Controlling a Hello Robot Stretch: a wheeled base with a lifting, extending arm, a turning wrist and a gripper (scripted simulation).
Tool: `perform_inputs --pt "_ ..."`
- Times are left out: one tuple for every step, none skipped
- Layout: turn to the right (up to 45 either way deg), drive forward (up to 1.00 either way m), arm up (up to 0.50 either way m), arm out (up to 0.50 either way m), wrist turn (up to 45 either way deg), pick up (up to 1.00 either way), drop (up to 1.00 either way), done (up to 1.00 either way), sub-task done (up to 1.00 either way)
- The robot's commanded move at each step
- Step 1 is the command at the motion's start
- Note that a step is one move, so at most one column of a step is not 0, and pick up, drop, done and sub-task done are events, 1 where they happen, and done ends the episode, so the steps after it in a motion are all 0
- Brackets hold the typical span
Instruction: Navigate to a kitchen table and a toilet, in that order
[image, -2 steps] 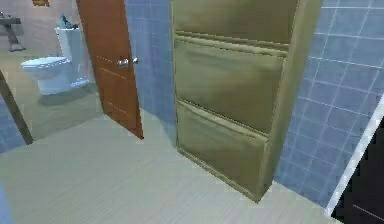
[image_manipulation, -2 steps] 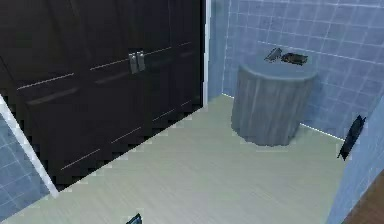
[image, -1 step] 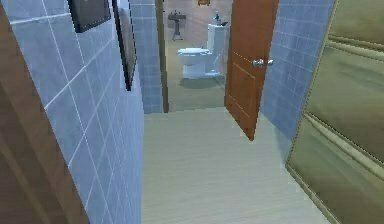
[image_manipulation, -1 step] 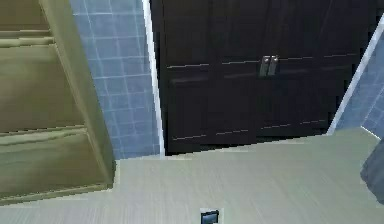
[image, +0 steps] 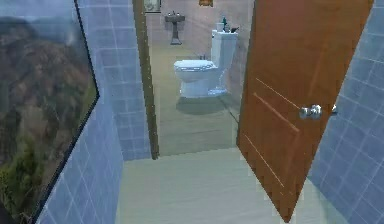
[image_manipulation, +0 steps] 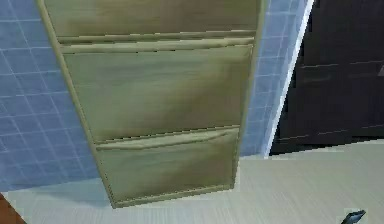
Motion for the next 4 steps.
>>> perform_inputs --pt "0.0 1.0 0.0 0.0 0.0 0.0 0.0 0.0 0.0" --pt "-3.0 0.0 0.0 0.0 0.0 0.0 0.0 0.0 0.0" --pt "0.0 0.55 0.0 0.0 0.0 0.0 0.0 0.0 0.0" --pt "-6.0 0.0 0.0 0.0 0.0 0.0 0.0 0.0 0.0"
